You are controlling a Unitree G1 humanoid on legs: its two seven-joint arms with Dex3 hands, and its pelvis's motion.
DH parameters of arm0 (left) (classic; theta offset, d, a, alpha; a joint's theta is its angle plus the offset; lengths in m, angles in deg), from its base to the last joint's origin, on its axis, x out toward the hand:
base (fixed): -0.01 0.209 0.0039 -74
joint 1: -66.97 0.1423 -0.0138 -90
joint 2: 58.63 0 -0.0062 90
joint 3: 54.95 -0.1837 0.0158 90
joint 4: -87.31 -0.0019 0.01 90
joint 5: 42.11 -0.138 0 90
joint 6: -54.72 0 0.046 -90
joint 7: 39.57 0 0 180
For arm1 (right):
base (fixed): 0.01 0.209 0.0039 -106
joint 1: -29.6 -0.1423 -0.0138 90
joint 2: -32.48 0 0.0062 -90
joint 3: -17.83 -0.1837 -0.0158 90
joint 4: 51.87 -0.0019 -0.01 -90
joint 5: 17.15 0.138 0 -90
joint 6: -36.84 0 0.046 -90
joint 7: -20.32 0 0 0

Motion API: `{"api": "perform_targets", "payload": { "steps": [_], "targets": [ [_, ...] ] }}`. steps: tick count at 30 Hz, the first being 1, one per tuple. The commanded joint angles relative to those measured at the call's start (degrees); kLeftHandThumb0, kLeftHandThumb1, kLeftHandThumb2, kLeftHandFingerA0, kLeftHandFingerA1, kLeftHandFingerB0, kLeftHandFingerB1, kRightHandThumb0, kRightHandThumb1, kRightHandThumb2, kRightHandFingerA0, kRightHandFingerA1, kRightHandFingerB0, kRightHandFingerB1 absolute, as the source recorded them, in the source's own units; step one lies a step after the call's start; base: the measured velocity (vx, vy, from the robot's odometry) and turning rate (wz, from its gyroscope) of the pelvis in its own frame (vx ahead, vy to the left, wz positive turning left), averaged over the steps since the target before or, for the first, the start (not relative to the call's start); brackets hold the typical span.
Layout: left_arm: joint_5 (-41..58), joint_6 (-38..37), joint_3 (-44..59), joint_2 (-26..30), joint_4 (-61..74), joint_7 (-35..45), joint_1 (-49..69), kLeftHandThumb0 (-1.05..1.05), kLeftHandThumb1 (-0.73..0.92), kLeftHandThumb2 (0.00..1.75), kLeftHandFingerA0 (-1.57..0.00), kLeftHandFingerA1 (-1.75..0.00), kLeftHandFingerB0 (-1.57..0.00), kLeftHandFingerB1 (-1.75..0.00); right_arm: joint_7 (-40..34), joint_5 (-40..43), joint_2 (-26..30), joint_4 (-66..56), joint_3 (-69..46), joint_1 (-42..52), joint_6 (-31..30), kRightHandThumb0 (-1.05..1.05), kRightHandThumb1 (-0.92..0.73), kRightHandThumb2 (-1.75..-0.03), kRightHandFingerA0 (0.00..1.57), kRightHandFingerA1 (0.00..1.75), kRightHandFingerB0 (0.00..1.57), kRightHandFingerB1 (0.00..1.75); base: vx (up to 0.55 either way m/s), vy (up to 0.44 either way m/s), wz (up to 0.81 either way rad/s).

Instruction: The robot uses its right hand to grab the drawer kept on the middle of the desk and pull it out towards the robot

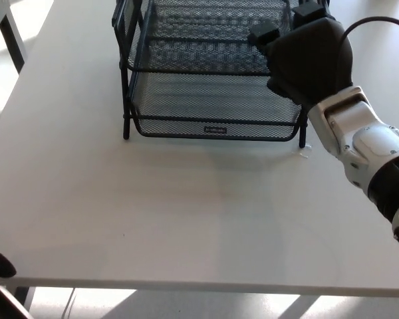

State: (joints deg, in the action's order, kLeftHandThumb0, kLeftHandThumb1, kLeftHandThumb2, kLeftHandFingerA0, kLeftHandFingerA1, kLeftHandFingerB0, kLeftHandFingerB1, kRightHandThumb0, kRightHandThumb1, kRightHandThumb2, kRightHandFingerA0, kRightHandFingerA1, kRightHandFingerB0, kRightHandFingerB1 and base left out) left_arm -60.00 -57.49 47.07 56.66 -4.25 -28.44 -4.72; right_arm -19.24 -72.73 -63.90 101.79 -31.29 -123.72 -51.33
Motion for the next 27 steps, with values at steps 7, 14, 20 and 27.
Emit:
{"api": "perform_targets", "payload": {
  "steps": [7,14,20,27],
  "targets": [
    [-0.33,-1.12,-0.49,2.61,-0.75,2.55,-1.0,-0.27,0.56,0.57,-0.8,-0.88,-0.81,-0.62,-13.32,-1.42,2.19,4.12,2.22,-1.54,7.32,-0.43,-0.51,-0.59,0.88,1.66,0.95,0.79,0.0,0.0,0.0],
    [-0.5,-1.98,-0.56,2.69,-1.44,2.23,-1.3,-0.28,0.55,0.57,-0.8,-0.88,-0.82,-0.63,-14.14,-0.67,2.42,3.85,1.74,-0.6,7.99,-0.39,-0.5,-0.59,0.9,1.63,0.97,0.69,0.0,0.0,0.0],
    [-0.32,-1.4,-0.31,2.46,-0.64,2.68,-0.92,-0.29,0.56,0.57,-0.79,-0.9,-0.8,-0.63,-15.65,-0.33,3.25,1.22,1.18,2.26,8.19,-0.42,-0.5,-0.55,0.93,1.57,0.99,0.6,0.0,0.0,0.0],
    [-0.09,-1.67,-0.34,2.21,-1.16,2.59,-0.97,-0.28,0.55,0.57,-0.8,-0.9,-0.82,-0.64,-20.06,-1.62,6.3,-7.73,0.37,9.58,5.85,-0.45,-0.48,-0.55,0.96,1.58,1.0,0.62,0.0,0.0,0.0]
  ]
}}
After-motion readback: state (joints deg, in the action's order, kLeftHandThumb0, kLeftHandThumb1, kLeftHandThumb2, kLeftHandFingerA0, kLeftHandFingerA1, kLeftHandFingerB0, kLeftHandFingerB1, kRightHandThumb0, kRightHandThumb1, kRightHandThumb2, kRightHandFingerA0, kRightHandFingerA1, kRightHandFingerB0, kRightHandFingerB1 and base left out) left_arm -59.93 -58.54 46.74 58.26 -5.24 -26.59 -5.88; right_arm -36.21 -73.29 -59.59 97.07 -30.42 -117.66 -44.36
